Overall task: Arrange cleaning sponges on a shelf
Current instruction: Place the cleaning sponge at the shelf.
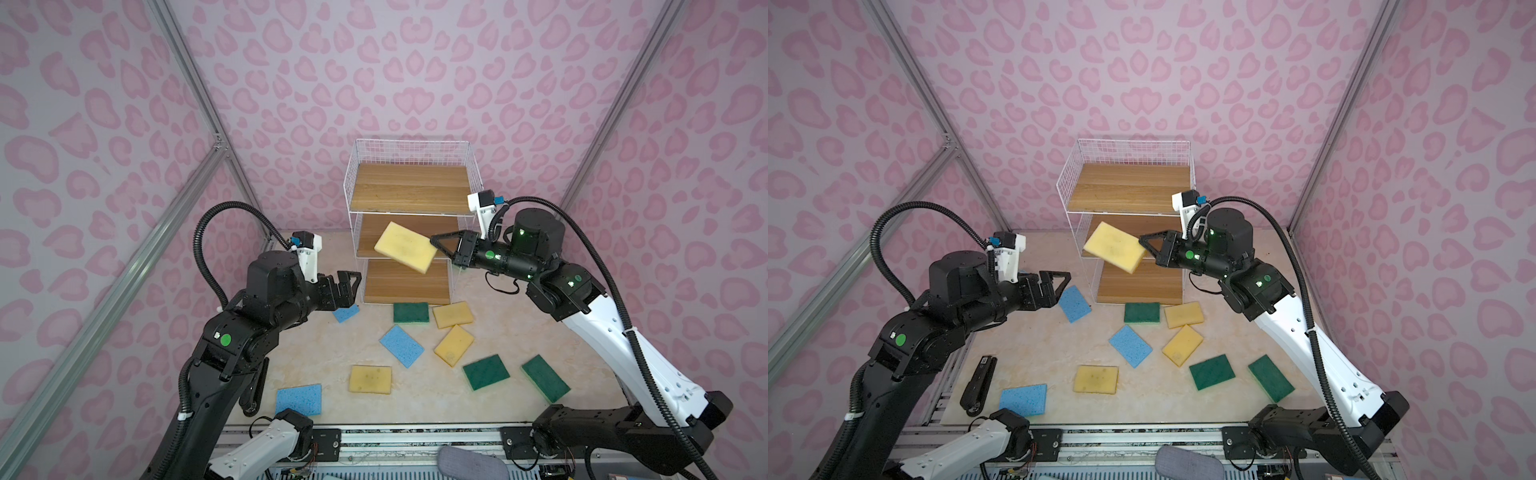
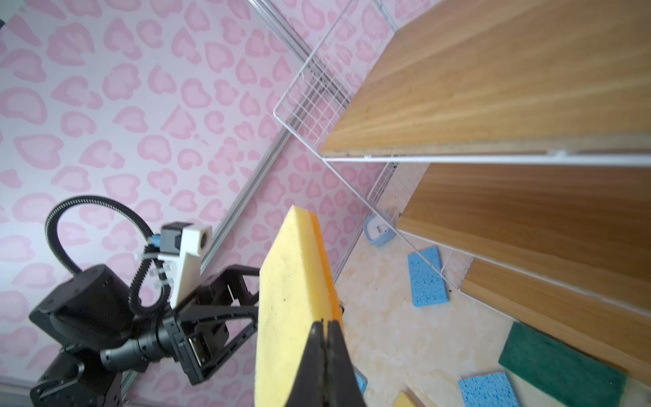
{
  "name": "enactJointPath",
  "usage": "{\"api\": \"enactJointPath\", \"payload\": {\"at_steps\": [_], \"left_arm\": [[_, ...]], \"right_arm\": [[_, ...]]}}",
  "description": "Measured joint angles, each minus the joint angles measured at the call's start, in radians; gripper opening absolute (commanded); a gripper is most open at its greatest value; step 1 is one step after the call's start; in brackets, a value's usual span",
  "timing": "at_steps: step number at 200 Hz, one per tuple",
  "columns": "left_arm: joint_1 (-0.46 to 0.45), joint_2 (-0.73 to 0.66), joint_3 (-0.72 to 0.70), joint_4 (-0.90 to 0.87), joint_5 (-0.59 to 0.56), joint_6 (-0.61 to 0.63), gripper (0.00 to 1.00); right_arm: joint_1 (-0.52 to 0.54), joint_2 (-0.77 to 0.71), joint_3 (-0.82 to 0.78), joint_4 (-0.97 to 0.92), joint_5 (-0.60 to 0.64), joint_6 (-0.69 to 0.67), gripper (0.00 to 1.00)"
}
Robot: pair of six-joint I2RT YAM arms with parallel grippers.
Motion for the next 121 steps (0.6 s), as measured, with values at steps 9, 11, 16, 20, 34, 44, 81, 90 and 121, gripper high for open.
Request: {"api": "enactJointPath", "payload": {"at_steps": [9,11,16,20,34,44,81,90,121], "left_arm": [[0.0,-0.018,-0.034,0.0,-0.012,-0.011,0.97],[0.0,-0.02,-0.04,0.003,-0.014,-0.013,0.97],[0.0,-0.03,-0.061,0.009,-0.023,-0.014,0.97],[0.0,-0.037,-0.076,0.011,-0.03,-0.016,0.97],[0.0,-0.056,-0.121,0.017,-0.051,-0.028,0.97],[0.0,-0.063,-0.141,0.021,-0.062,-0.033,0.97],[0.0,-0.067,-0.147,0.042,-0.076,-0.039,0.96],[0.0,-0.064,-0.145,0.044,-0.076,-0.038,0.96],[0.001,-0.056,-0.142,0.058,-0.075,-0.03,0.96]], "right_arm": [[0.017,0.024,0.047,-0.01,0.05,0.002,0.0],[0.021,0.03,0.056,-0.011,0.059,0.002,0.0],[0.031,0.048,0.084,-0.013,0.086,0.002,0.0],[0.039,0.063,0.106,-0.018,0.106,0.003,0.0],[0.06,0.124,0.185,-0.031,0.184,0.016,0.0],[0.072,0.173,0.249,-0.046,0.233,0.016,0.0],[0.085,0.364,0.506,-0.092,0.414,0.027,0.0],[0.085,0.406,0.558,-0.103,0.458,0.037,0.0],[0.085,0.523,0.699,-0.122,0.573,0.071,0.0]]}}
